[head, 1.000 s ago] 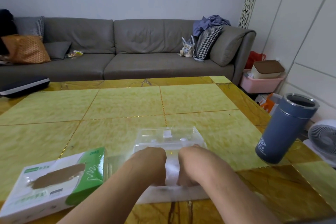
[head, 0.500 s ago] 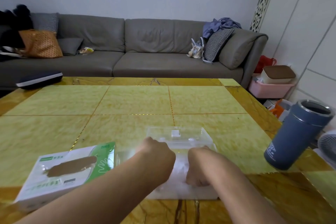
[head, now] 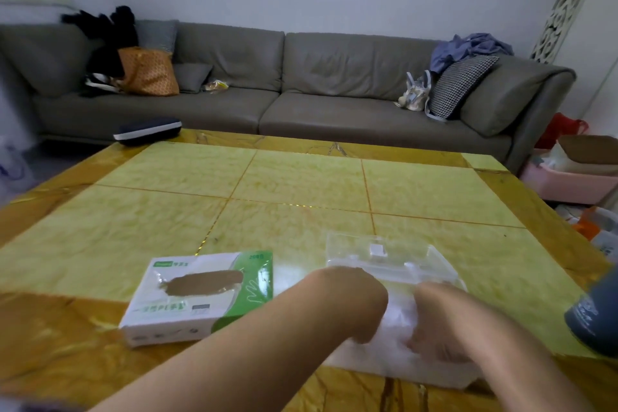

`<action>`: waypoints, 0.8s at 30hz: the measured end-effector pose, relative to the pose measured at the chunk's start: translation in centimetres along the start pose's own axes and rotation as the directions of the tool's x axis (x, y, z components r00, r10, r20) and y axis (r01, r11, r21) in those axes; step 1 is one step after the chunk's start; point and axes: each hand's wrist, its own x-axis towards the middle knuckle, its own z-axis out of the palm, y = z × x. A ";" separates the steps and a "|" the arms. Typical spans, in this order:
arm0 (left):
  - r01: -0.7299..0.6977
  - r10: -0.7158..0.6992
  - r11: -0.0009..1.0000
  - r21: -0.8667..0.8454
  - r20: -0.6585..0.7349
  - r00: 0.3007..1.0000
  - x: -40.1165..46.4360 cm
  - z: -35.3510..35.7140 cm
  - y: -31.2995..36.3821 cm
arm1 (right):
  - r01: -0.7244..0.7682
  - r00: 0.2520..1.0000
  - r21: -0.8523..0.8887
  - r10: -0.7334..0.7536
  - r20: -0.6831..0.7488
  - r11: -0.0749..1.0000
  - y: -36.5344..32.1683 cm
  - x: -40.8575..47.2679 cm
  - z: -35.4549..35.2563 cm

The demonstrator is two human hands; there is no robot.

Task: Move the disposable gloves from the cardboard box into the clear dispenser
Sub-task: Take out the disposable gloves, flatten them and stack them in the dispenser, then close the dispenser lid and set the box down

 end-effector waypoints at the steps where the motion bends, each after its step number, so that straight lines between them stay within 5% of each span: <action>1: -0.014 0.012 1.000 -0.023 -0.076 0.997 -0.8 0.3 -0.4 | 0.024 0.999 0.029 -0.023 -0.039 0.999 0.1 -0.2 0.2; 5: -0.019 -0.005 0.998 -0.064 -0.361 0.933 -4.1 1.4 -1.3 | 0.105 0.977 0.047 -0.094 -0.189 0.993 0.8 -1.4 0.4; 8: -0.014 0.061 0.996 0.087 -0.559 0.827 -5.3 3.1 -0.8 | 0.148 0.966 0.110 -0.120 -0.231 0.983 0.7 -1.8 0.4; 10: 0.000 0.027 0.998 0.056 -0.479 0.878 -5.6 4.8 -0.5 | 0.230 0.943 0.149 -0.182 -0.280 0.962 0.5 -2.1 0.6; 13: 0.100 0.005 0.982 0.159 -0.554 0.833 -3.7 8.5 -0.1 | 0.247 0.922 0.184 -0.172 -0.347 0.951 0.4 -3.2 0.8; 16: 0.033 0.073 0.981 0.189 -0.530 0.845 -2.4 10.2 -0.7 | 0.220 0.848 0.158 -0.109 -0.518 0.963 0.3 -3.1 0.8; 19: -0.067 0.114 0.992 0.107 -0.542 0.833 -2.4 10.3 -1.8 | 0.096 0.845 0.115 -0.020 -0.534 0.989 -1.1 -2.8 0.9; 22: -0.147 0.045 0.986 -0.076 -0.731 0.681 -4.1 8.2 -3.5 | 0.129 0.779 0.265 0.068 -0.623 0.956 -1.8 -2.3 0.9; 24: -0.081 -0.097 0.978 -0.195 -0.754 0.650 -6.0 6.1 -5.5 | 0.148 0.715 0.300 0.108 -0.691 0.943 -2.2 -2.2 1.1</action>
